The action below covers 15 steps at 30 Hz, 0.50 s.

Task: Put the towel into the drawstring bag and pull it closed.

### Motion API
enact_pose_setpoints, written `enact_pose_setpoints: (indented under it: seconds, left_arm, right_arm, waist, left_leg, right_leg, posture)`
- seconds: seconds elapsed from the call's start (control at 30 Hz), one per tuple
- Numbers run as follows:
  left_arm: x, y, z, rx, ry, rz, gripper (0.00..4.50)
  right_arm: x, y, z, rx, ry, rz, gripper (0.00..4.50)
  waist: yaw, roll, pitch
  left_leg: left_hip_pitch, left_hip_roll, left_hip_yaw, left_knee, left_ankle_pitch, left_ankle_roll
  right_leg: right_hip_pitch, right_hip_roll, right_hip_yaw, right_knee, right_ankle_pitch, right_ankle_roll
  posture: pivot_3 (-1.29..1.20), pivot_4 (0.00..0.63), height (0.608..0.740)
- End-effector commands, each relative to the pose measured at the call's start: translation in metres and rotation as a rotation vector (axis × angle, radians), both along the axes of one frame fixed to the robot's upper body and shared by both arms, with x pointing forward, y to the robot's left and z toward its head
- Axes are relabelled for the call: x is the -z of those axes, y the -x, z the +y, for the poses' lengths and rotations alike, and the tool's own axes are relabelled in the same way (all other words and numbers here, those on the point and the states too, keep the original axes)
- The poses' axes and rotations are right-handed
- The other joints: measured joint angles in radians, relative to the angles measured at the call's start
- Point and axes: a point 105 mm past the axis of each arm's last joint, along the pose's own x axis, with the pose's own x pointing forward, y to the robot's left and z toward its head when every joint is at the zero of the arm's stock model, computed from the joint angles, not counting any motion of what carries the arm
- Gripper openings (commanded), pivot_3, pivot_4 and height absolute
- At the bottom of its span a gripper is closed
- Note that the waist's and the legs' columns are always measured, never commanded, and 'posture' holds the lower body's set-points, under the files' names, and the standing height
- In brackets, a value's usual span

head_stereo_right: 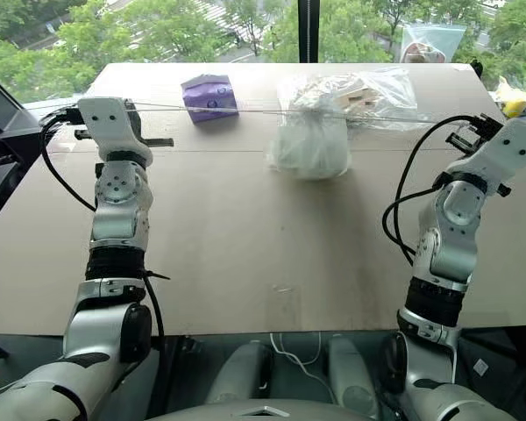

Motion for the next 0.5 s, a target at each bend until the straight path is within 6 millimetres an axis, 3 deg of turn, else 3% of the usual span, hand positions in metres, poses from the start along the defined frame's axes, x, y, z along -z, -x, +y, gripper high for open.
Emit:
enact_pose_setpoints:
  seconds: [0.03,0.1,0.2,0.23,0.3,0.37,0.4,0.43,0.5]
  left_arm:
    - [0.000,0.019,0.057,-0.190,0.153,-0.030,0.02]
    - [-0.001,0.010,0.038,-0.070,0.178,-0.030,0.02]
    - [0.002,-0.007,-0.016,0.240,0.213,0.009,0.02]
    - [0.003,-0.009,-0.027,0.296,0.208,0.021,0.02]
    - [0.012,-0.007,-0.072,0.554,0.194,0.092,0.02]
    - [0.030,0.014,-0.122,0.871,0.035,0.214,0.02]
    - [0.041,0.027,-0.133,0.971,-0.083,0.265,0.02]
    - [0.053,0.034,-0.134,1.008,-0.136,0.317,0.55]
    - [0.071,0.039,-0.123,1.014,-0.147,0.392,0.80]
  right_arm:
    - [-0.004,0.027,-0.042,0.166,-0.093,-0.057,0.00]
    - [-0.016,0.007,-0.017,-0.032,-0.030,-0.074,0.00]
    - [-0.022,-0.018,0.054,-0.494,0.139,-0.031,0.00]
    - [-0.019,-0.020,0.066,-0.576,0.165,-0.013,0.00]
    - [0.002,-0.007,0.113,-0.926,0.265,0.096,0.00]
    - [0.020,0.025,0.146,-1.240,0.420,0.159,0.00]
    - [0.026,0.039,0.152,-1.358,0.416,0.170,0.00]
    - [0.033,0.048,0.151,-1.420,0.389,0.191,0.37]
    - [0.054,0.053,0.134,-1.422,0.406,0.314,1.04]
  waist:
    - [0.000,0.000,0.000]
    - [0.000,0.000,0.000]
    - [-0.001,0.000,0.000]
    - [-0.001,0.000,0.000]
    - [0.000,0.000,0.000]
    - [0.001,0.000,0.000]
    - [-0.001,0.000,0.000]
    - [-0.003,0.000,0.000]
    - [-0.012,0.000,0.000]
  left_leg:
    - [0.000,0.000,0.000,0.000,0.000,0.000]
    - [0.000,0.000,0.000,0.000,0.000,0.000]
    - [0.000,0.000,0.001,0.000,0.000,0.000]
    - [0.000,0.000,0.001,0.000,0.000,0.000]
    - [0.000,0.000,0.000,0.000,0.000,0.000]
    - [0.000,0.000,-0.001,-0.001,0.000,0.000]
    - [-0.001,0.000,-0.001,-0.001,0.000,0.000]
    - [-0.002,0.000,-0.001,-0.001,0.000,0.000]
    - [-0.001,0.000,0.001,-0.002,0.000,0.000]
  right_leg:
    - [0.000,0.000,0.000,0.000,0.000,0.000]
    - [0.000,0.000,0.000,0.000,0.000,0.000]
    - [0.000,0.000,0.000,0.000,0.000,0.000]
    - [0.000,0.000,0.000,0.000,0.000,0.000]
    - [0.000,0.001,0.000,-0.001,0.000,0.000]
    - [0.001,0.001,-0.001,-0.001,0.000,0.000]
    - [0.001,0.001,-0.001,-0.003,0.000,0.000]
    - [0.001,0.001,-0.001,-0.004,-0.001,0.000]
    - [0.001,0.000,0.000,-0.006,-0.001,0.000]
  posture:
    - [0.00,0.150,0.740]
    - [0.00,0.150,0.740]
    - [0.00,0.150,0.740]
    - [0.00,0.150,0.740]
    - [0.00,0.150,0.740]
    - [0.00,0.150,0.740]
    - [0.00,0.150,0.740]
    - [0.00,0.150,0.740]
    - [0.00,0.150,0.740]
